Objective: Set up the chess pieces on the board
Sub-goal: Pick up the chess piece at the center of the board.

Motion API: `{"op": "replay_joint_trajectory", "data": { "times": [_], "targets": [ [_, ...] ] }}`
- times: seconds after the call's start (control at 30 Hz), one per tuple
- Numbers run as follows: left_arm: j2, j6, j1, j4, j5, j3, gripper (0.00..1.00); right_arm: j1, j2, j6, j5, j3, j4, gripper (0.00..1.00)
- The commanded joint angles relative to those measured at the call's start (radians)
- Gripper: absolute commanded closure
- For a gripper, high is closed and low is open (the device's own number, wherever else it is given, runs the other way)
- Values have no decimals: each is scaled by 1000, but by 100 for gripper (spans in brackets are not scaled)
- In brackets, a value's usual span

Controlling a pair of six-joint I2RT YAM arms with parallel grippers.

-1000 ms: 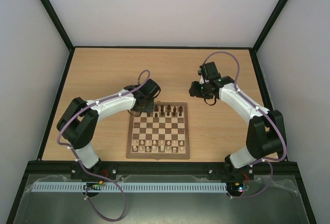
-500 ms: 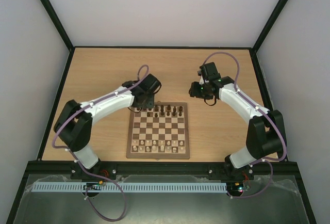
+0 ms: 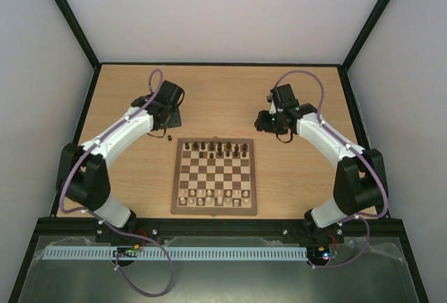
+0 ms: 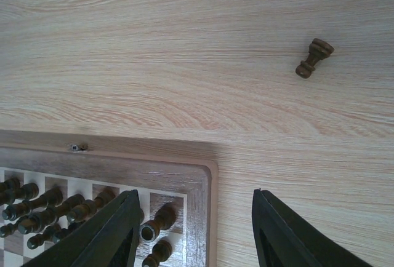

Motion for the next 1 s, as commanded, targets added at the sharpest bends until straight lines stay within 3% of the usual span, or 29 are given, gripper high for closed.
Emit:
{"op": "replay_joint_trajectory", "data": {
  "times": [0.0, 0.27, 0.67, 0.77, 0.97],
  "targets": [
    [83, 17, 31, 48, 39, -64, 38, 9, -15, -13, -20, -12, -5, 49],
    [211, 19, 45, 97, 37, -60, 40, 15, -14, -15, -24, -14, -2, 49],
    [273, 35, 96, 175, 68, -132, 61, 19, -3, -16, -32, -18, 9, 49],
    [285, 38, 96, 188, 88, -146, 71, 20, 1, -17, -32, -19, 10, 49],
    [280, 43, 95, 199, 99, -166, 82, 23, 8, -18, -32, -21, 13, 49]
  ]
}}
